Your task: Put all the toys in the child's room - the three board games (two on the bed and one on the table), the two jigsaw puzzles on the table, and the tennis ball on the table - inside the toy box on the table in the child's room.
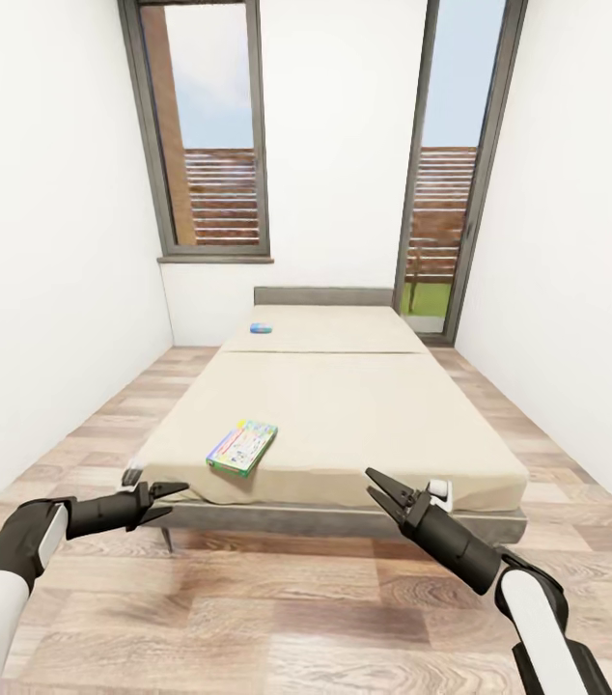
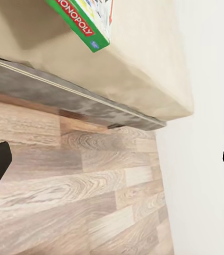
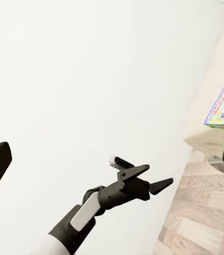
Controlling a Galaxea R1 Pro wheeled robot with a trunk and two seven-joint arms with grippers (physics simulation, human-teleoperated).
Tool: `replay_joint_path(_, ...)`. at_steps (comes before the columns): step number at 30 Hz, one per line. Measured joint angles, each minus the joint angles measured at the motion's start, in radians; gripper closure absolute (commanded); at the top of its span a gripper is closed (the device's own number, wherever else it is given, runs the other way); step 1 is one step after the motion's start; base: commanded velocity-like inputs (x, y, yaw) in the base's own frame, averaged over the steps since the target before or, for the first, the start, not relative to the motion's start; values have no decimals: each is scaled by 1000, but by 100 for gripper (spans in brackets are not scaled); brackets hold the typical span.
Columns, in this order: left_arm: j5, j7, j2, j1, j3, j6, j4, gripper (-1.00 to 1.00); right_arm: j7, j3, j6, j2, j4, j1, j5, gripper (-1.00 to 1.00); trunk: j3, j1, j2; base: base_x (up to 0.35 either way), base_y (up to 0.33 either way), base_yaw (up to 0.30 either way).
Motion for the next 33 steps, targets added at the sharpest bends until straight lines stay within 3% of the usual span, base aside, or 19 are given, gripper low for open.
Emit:
replay_joint_path(11, 3, -3, 4, -4, 13, -1, -4, -100, 2, -2, 7, -3, 1, 2, -6, -100, -34, 42, -77, 0, 0, 0)
replay_joint_path(25, 4, -4, 2, -4, 25, -2, -4, -100, 4, 6, 3, 3, -2, -2, -7, -100, -35, 42, -77, 5, 0, 0)
replay_joint_path(33, 4, -4, 4, -4, 25, -2, -4, -100, 3, -1, 0, 7, 2, -2, -7, -100, -35, 42, -77, 155, 36, 0)
